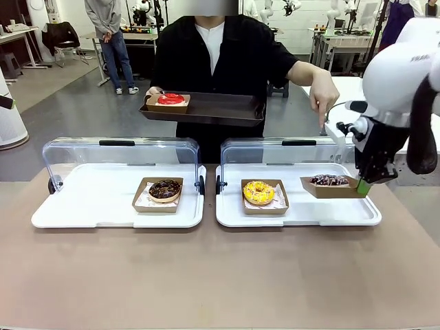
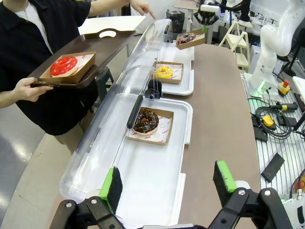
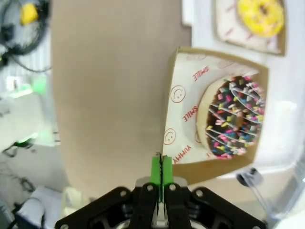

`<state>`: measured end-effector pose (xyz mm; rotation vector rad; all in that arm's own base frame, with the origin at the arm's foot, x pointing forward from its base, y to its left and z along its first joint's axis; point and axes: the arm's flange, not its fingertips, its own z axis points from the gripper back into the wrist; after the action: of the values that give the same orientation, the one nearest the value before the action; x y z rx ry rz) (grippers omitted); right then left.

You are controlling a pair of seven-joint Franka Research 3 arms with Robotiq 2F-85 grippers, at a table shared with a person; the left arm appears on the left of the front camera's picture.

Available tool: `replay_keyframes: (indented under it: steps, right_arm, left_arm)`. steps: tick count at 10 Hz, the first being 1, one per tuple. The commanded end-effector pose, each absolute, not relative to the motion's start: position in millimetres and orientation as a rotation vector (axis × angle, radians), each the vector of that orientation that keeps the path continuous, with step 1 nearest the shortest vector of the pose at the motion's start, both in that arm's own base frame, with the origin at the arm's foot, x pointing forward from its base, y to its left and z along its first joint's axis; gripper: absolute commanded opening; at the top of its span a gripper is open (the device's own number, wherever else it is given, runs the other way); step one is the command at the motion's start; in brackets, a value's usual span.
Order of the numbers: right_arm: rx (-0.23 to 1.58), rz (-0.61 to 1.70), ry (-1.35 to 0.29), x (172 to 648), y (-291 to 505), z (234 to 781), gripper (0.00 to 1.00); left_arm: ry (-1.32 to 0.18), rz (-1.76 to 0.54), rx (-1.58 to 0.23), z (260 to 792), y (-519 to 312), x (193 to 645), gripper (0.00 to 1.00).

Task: Provide the desired donut to the person.
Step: Pick up and lift the Paper togo box containing the Donut pointed at by the person.

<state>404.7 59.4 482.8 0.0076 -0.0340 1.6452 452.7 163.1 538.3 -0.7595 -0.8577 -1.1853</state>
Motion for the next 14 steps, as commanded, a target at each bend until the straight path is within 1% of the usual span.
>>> replay_keyframes:
  steps: [1,4,6,8,10,12,13,14]
  right_arm:
    - [-0.032,1.666,0.013,376.1,68.5,509.4,0.00]
    - [-0.068,1.655,0.008,349.9,80.8,574.0,0.00]
    - [-0.125,1.645,-0.070,344.9,90.8,618.5,0.00]
    - [-0.141,1.630,-0.133,349.4,101.1,657.5,0.00]
    - [-0.144,1.610,-0.131,363.8,106.6,669.6,0.00]
    - [-0.148,1.609,-0.111,374.4,104.3,659.6,0.00]
    - [-0.135,1.629,-0.167,361.8,103.4,670.4,0.00]
    - [-0.135,1.629,-0.167,361.8,103.4,670.4,0.00]
  left_arm:
    - [-0.864,-1.181,-0.756,539.8,163.7,452.3,1.00]
    - [-0.864,-1.181,-0.756,539.8,163.7,452.3,1.00]
    - [-0.864,-1.181,-0.756,539.8,163.7,452.3,1.00]
    - [-0.864,-1.181,-0.756,539.8,163.7,452.3,1.00]
    - [-0.864,-1.181,-0.756,539.8,163.7,452.3,1.00]
    - [-0.864,-1.181,-0.756,539.8,163.7,452.3,1.00]
    - [-0.864,-1.181,-0.756,539.8,163.7,452.3,1.00]
    - [-0.864,-1.181,-0.756,539.8,163.7,452.3,1.00]
